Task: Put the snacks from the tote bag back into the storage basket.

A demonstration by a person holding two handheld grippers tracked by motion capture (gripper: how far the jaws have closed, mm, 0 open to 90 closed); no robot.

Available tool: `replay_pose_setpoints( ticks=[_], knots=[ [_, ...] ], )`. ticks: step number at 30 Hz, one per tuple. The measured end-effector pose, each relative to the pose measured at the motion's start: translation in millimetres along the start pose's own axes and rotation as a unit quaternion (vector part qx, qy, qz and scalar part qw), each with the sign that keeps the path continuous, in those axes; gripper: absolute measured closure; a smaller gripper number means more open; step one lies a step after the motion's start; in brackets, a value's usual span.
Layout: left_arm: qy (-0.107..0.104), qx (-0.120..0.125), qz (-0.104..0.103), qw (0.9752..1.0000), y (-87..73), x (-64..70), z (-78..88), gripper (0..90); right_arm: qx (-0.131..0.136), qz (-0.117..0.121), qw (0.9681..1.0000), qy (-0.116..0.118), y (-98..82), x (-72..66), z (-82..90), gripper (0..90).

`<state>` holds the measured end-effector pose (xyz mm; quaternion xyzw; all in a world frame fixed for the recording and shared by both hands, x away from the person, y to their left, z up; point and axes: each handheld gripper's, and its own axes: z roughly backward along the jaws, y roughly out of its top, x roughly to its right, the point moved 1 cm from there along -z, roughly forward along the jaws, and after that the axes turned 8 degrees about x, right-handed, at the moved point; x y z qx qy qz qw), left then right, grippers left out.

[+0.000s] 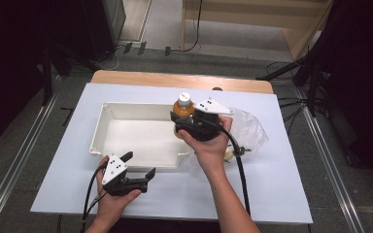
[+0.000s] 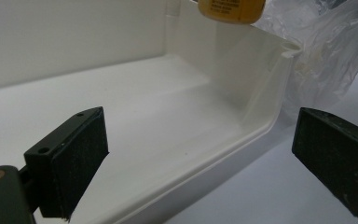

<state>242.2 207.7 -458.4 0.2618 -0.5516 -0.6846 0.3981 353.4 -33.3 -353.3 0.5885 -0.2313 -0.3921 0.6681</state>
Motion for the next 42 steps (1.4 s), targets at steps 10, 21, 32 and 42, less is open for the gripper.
replay_pose_setpoints(
  ticks=[10,21,32,42],
  knots=[
    [0.003,-0.005,-0.024,0.9997,-0.4,-4.6,5.9,4.5,-0.001,0.0,1.0,0.007,-4.2,-2.2,-9.4,31.3],
    [0.003,-0.005,-0.012,0.9999,-0.6,-12.2,7.4,4.5,-0.004,-0.005,0.9998,0.017,-4.8,-4.1,-13.9,31.3],
    [0.003,-0.002,-0.006,1.0,-0.7,-13.8,7.5,4.6,-0.025,0.001,0.9997,0.007,-20.6,-4.5,-21.5,31.1],
    [0.003,-0.002,-0.004,1.0,-0.7,-13.6,6.5,4.6,-0.041,-0.003,0.9992,-0.003,-43.9,0.6,-27.5,31.0]
  ],
)
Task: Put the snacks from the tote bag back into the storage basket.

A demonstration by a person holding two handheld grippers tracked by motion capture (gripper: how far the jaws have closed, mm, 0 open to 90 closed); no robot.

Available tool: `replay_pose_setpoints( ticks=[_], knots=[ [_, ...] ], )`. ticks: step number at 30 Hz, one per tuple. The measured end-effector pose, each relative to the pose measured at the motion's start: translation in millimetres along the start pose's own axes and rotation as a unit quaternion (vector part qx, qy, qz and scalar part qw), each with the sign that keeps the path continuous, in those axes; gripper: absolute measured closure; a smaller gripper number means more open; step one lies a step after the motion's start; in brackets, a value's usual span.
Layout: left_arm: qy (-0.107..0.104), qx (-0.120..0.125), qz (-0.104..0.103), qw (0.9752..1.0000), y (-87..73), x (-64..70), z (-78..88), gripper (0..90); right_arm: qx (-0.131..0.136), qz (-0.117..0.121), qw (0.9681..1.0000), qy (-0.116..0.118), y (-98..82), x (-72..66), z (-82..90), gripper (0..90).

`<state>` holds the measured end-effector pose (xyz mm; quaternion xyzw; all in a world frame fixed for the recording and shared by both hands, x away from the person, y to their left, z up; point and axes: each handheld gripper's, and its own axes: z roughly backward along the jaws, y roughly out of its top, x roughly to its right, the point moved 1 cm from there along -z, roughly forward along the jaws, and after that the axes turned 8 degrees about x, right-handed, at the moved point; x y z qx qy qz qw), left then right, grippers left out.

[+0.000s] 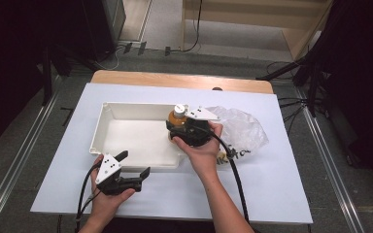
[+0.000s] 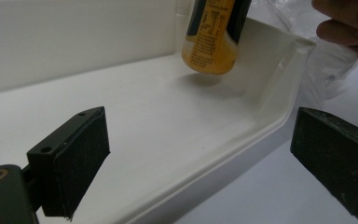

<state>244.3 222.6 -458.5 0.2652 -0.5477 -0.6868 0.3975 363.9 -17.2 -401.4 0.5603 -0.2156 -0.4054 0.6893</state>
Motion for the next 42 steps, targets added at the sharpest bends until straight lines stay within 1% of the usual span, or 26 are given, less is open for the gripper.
replay_pose_setpoints(
  ticks=[2,4,9,12,21,25,26,30,32,35,36,38,42],
  knots=[
    [0.001,0.0,0.0,1.0,0.0,0.2,-0.1,4.6,-0.006,0.0,1.0,-0.002,-6.0,0.6,-2.6,31.0],
    [0.001,0.0,-0.001,1.0,0.0,0.2,0.0,5.1,-0.007,0.0,1.0,-0.002,-7.3,0.5,-3.1,31.0],
    [-0.002,0.002,-0.001,1.0,0.1,-0.2,0.6,5.0,-0.021,0.011,0.9997,-0.002,-15.5,-1.2,-7.7,31.0],
    [-0.003,0.002,0.0,1.0,0.1,-0.6,1.0,5.1,-0.024,0.009,0.9997,-0.003,-17.9,-0.4,-9.1,31.0],
    [-0.002,0.001,0.0,1.0,0.1,-0.6,0.6,5.1,-0.017,0.015,0.9998,-0.001,-21.4,-0.5,-9.0,30.5],
    [-0.001,0.0,0.001,1.0,-0.1,-0.1,0.3,5.1,-0.007,0.021,0.9997,-0.002,-19.9,-1.5,-6.8,27.2],
    [0.0,0.0,0.001,1.0,-0.1,0.0,0.1,5.1,-0.001,0.02,0.9998,-0.002,-17.5,-1.0,-3.5,26.0],
    [0.0,-0.002,0.001,1.0,0.0,-0.3,0.0,5.5,-0.004,0.019,0.9998,0.005,-15.9,1.9,0.1,25.2],
    [-0.001,-0.001,0.002,1.0,0.0,-0.3,0.0,5.5,0.001,0.019,0.9998,0.011,-14.8,3.4,7.1,23.3],
    [-0.001,0.0,0.001,1.0,-0.2,0.0,-0.5,5.5,0.012,0.018,0.9997,0.012,-13.8,6.1,16.1,22.2],
    [-0.001,0.0,0.001,1.0,-0.2,0.0,-0.5,5.5,0.012,0.018,0.9997,0.012,-13.8,6.1,16.1,22.2],
    [-0.001,0.0,0.001,1.0,-0.3,0.3,-0.6,5.5,0.022,0.016,0.9995,0.015,-12.7,10.9,25.3,20.9],
    [0.0,0.0,0.0,1.0,-0.3,0.6,-0.7,5.6,0.032,0.009,0.9994,0.012,-11.0,17.1,36.6,19.9]
  ],
)
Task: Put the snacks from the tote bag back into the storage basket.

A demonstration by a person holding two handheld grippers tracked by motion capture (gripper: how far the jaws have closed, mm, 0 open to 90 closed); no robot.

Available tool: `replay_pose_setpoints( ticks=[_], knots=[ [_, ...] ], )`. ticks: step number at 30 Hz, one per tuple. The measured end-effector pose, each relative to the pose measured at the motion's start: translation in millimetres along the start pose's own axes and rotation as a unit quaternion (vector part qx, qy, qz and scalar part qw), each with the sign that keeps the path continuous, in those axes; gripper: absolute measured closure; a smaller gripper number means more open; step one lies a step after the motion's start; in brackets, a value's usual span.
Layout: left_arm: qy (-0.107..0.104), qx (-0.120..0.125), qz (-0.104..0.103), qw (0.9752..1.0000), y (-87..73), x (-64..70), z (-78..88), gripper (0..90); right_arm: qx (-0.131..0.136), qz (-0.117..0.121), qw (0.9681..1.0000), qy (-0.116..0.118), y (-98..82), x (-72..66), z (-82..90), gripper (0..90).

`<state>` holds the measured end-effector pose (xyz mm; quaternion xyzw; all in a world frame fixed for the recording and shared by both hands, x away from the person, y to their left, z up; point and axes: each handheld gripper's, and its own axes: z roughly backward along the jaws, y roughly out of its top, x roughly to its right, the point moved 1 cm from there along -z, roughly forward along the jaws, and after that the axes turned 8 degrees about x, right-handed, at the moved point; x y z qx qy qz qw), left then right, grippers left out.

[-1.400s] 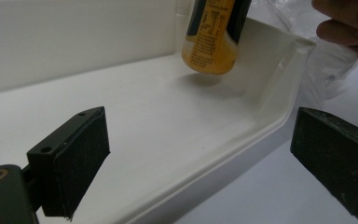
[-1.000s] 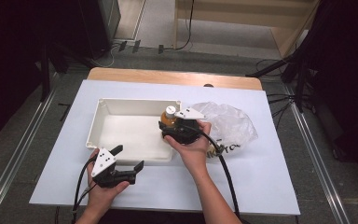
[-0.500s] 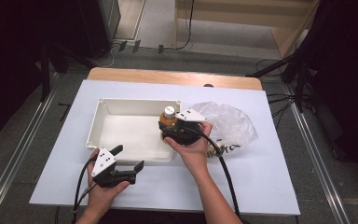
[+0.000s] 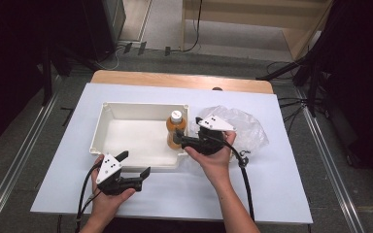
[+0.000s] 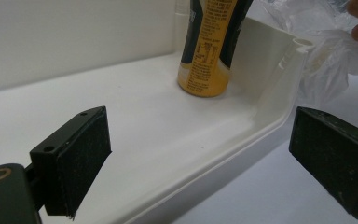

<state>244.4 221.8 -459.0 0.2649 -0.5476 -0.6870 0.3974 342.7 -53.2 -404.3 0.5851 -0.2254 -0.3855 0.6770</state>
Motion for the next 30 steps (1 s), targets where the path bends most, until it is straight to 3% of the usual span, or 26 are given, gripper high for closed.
replay_pose_setpoints(
  ticks=[19,30],
  knots=[
    [0.002,0.0,0.001,1.0,0.0,-0.6,0.0,5.8,0.027,-0.008,0.9994,-0.021,-5.2,26.1,47.0,17.2],
    [0.002,0.001,0.005,1.0,0.2,-1.0,0.2,5.8,0.027,-0.016,0.9983,-0.049,-22.8,49.9,76.5,16.6]
  ],
)
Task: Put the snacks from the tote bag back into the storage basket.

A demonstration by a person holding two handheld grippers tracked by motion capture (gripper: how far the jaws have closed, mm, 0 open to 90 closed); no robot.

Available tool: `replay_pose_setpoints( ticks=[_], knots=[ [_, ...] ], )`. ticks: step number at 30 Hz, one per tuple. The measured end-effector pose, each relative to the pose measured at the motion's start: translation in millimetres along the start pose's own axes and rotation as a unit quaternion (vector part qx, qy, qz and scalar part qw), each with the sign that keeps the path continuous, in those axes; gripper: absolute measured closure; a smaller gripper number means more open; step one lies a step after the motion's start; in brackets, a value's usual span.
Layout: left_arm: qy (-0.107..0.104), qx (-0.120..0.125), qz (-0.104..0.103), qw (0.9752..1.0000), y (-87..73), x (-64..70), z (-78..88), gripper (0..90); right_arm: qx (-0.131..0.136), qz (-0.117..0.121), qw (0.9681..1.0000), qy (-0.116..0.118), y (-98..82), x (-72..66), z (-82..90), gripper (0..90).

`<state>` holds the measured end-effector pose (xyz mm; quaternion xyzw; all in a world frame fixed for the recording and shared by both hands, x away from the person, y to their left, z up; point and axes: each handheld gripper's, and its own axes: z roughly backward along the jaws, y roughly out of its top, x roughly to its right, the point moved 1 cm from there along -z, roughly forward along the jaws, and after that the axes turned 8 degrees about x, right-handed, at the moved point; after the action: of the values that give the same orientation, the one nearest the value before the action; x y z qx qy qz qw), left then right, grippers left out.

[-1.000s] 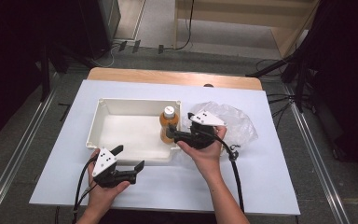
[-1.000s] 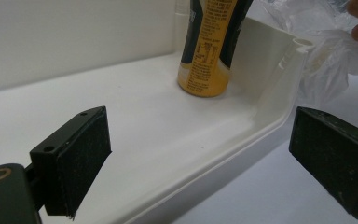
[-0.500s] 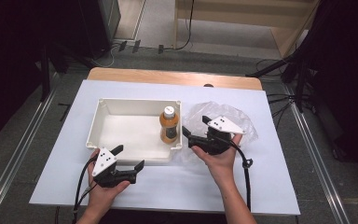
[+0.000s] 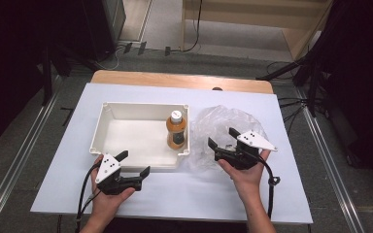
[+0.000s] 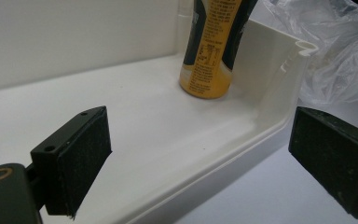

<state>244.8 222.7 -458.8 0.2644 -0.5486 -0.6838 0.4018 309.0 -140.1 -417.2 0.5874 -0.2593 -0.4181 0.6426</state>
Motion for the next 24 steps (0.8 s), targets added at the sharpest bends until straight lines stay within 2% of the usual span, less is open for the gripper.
replay_pose_setpoints(
  ticks=[11,24],
  knots=[
    [-0.004,0.003,0.003,1.0,0.3,-1.3,0.4,5.8,-0.005,-0.002,0.9996,-0.027,-9.7,18.7,20.3,16.5],
    [-0.003,0.002,0.002,1.0,0.2,-0.7,0.6,5.8,0.001,-0.007,0.9992,-0.039,-19.2,34.3,47.8,13.9]
  ],
)
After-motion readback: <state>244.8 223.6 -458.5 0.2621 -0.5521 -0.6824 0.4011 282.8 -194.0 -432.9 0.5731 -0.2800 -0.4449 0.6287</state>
